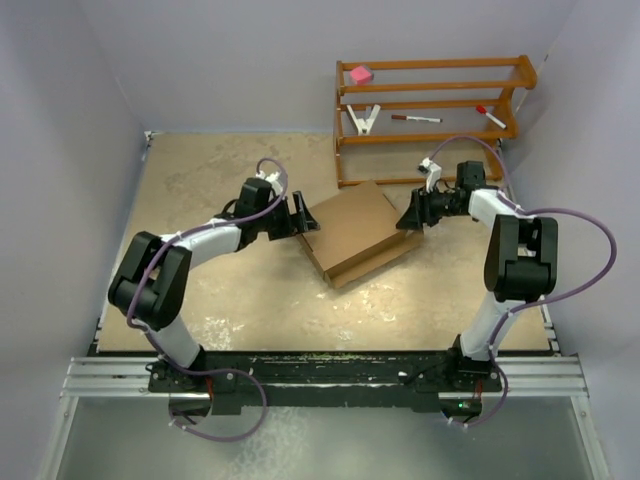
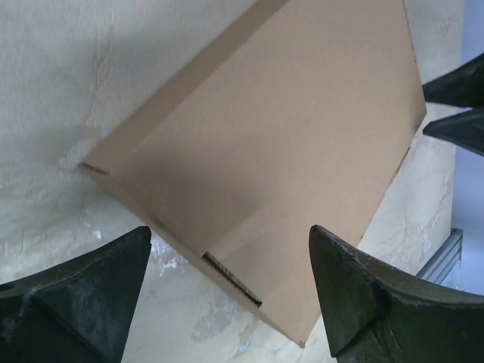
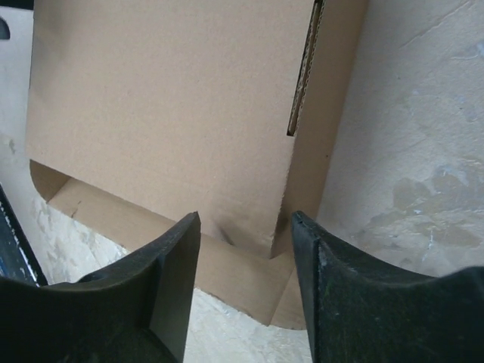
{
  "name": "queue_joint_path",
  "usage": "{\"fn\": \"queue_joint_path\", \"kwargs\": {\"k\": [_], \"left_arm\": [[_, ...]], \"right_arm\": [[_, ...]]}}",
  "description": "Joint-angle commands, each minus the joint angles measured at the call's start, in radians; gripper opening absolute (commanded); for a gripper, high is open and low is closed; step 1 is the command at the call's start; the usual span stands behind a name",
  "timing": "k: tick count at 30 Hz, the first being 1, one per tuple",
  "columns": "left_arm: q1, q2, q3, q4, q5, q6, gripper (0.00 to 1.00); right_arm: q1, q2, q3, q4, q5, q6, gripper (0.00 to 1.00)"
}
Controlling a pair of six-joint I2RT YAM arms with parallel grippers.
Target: Fold the paper box
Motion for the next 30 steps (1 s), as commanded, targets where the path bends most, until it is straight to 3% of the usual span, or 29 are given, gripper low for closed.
{"fn": "queue_joint_path", "kwargs": {"k": [1,16,30], "left_arm": [[0.001,0.024,0.1,-0.041,-0.042,0.074,0.87],[0.024,0.142,0.336,-0.213,-0.047,0.22,0.81],[0.073,0.151,0.37,-0.253,0.008,0.305,0.82]], "right_arm": [[0.002,-0.029,0.018,-0.081,-0.046,-0.087,0.54],[0.074,-0.082,-0.023,-0.397,-0.047,-0.459,0.49],[0.271,-0.163,-0.091,-0.515,0.004,-0.677,0.5]]}}
